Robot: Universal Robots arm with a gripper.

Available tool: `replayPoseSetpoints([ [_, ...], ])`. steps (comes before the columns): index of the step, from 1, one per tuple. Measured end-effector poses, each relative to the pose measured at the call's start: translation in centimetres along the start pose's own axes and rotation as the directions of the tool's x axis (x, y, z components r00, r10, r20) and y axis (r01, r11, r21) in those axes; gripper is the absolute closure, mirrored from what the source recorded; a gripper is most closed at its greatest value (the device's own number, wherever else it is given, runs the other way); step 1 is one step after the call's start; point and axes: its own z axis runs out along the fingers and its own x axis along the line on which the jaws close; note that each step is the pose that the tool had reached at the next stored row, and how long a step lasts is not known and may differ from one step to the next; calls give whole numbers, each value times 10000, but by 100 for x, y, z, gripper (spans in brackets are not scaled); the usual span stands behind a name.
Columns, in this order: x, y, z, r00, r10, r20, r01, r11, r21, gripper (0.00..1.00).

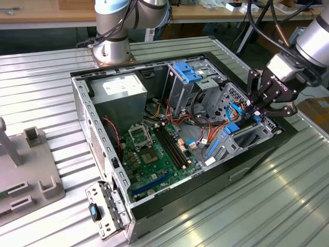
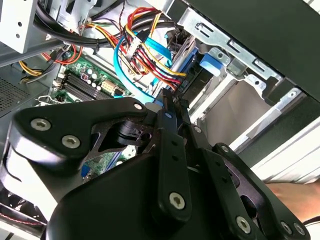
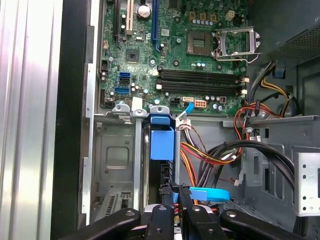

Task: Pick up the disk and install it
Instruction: 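Insert the second disk wire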

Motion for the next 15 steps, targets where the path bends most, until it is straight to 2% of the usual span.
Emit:
replayPoseSetpoints([
  [6, 36, -27, 30, 10000, 1, 23, -1, 10000, -8, 84],
  [15, 70, -31, 68, 10000, -2, 36, 2, 10000, -7, 84],
])
